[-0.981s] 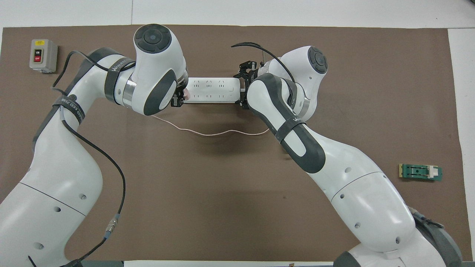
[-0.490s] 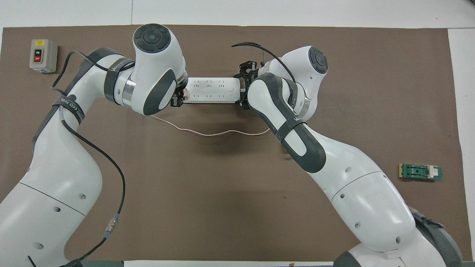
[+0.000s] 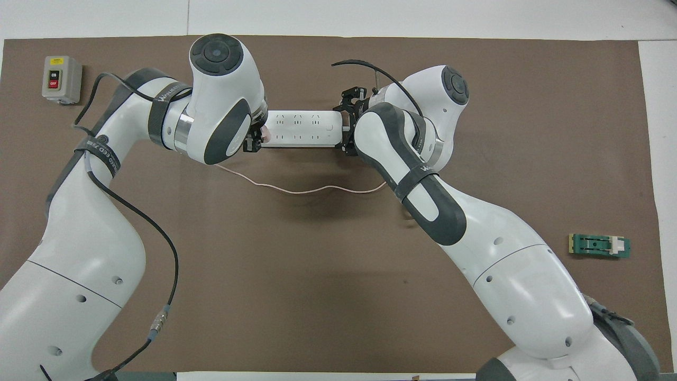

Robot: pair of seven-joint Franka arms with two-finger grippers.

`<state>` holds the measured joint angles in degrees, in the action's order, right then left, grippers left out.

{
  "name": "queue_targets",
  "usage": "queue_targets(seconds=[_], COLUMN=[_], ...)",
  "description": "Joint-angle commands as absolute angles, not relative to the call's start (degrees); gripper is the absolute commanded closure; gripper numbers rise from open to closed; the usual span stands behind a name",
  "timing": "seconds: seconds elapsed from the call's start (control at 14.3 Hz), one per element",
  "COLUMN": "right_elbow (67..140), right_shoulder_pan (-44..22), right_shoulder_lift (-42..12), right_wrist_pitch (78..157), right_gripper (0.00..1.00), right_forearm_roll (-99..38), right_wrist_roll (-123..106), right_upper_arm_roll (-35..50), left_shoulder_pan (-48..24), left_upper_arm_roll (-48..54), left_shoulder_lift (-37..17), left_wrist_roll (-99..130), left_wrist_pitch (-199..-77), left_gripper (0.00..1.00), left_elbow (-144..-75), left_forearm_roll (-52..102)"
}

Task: Unplug charger and place it aside
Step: 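Pull the pink charger away from the strip with the left gripper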

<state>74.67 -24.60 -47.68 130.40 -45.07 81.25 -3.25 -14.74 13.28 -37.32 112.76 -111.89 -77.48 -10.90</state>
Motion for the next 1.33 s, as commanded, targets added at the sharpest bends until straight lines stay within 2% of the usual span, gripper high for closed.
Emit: queue_targets(seconds=[0.0,1.05,1.12,1.19,1.26], right_elbow=[73.1,73.1,73.2,73.1,73.2], right_shoulder_pan=[-22.9,-22.9,-23.1,-23.1,-23.3], right_shoulder_lift=[-48.1,-48.1,-48.1,-48.0,-47.8], right_wrist_pitch=[129.6,129.7,130.1,130.3,130.2], right_gripper=[1.0,1.0,0.85,0.33,0.0], right_forearm_roll=[-46.5,-46.4,-46.5,-46.5,-46.2], right_wrist_roll=[79.3,79.3,79.3,79.3,79.4], right_upper_arm_roll=[-2.5,-2.5,-2.5,-2.5,-2.5], left_shoulder_pan=[-15.0,-13.2,-11.6,-10.8,-10.1], left_upper_arm_roll=[12.1,12.2,12.5,12.7,12.7], left_shoulder_lift=[-36.1,-26.7,-25.7,-24.6,-23.7], left_wrist_roll=[111.4,104.2,101.6,98.7,95.3], left_wrist_pitch=[-113.2,-107.4,-106.8,-105.7,-104.9], left_gripper=[1.0,1.0,1.0,1.0,1.0], left_elbow=[-78.0,-78.6,-78.7,-79.0,-79.1], left_forearm_roll=[-10.5,-9.8,-9.8,-9.8,-9.8])
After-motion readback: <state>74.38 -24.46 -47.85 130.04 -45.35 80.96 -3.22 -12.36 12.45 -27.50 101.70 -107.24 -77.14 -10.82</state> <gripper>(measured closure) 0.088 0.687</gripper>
